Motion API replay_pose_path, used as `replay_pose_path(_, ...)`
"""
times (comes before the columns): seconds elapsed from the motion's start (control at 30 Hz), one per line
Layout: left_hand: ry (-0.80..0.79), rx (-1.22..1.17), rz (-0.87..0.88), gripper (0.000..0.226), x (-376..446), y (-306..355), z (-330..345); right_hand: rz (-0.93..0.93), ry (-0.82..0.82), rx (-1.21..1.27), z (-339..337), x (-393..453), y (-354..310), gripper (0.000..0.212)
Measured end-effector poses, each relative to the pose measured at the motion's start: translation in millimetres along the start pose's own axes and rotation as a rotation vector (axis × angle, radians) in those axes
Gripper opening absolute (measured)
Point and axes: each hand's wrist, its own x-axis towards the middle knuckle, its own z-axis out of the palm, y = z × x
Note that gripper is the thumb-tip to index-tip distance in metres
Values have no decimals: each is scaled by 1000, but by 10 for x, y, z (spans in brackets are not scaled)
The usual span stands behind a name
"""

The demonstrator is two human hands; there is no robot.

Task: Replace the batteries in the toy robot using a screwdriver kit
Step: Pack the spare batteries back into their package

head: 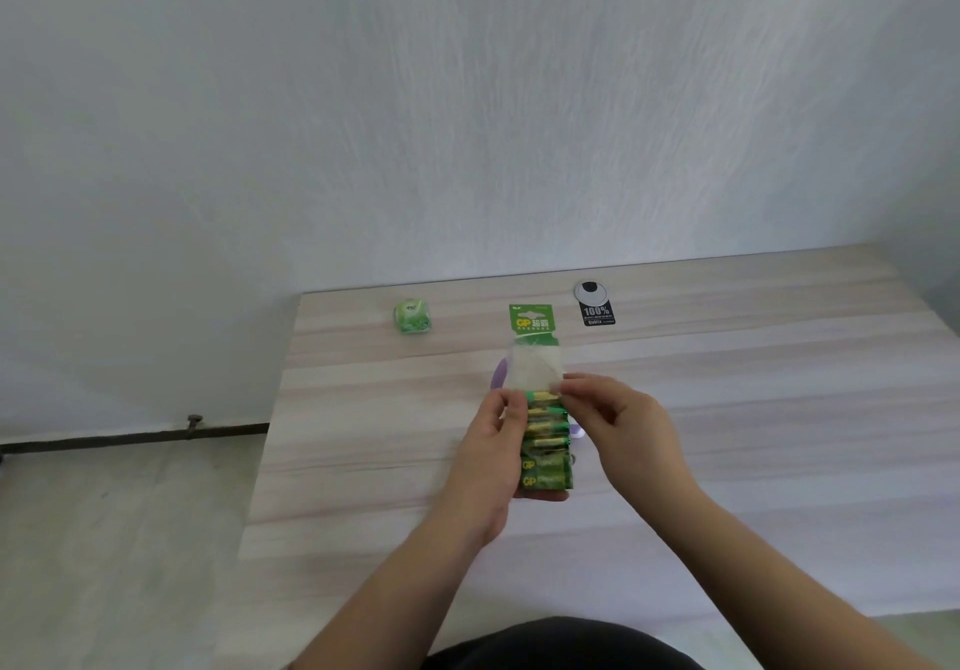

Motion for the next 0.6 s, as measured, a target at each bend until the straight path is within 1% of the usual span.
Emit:
replay_pose_path(0.1, 2, 1, 5, 25, 15, 2, 8, 98, -26, 159, -16, 15, -21, 18)
replay_pose_path(0.27, -5, 0, 12, 26, 36, 27, 15, 241, -67, 575, 49, 26, 46, 18)
replay_pose_path(0.33, -10, 4, 16, 28, 47, 24, 13, 288, -73, 693, 81, 36, 84, 17)
replay_pose_path(0.47, -9, 34, 21, 30, 58, 20, -1, 350, -104, 817, 129, 52, 115, 16)
replay_pose_path(0.6, -2, 72, 26, 31, 66, 15, -6, 342, -91, 786, 155, 51, 136, 14)
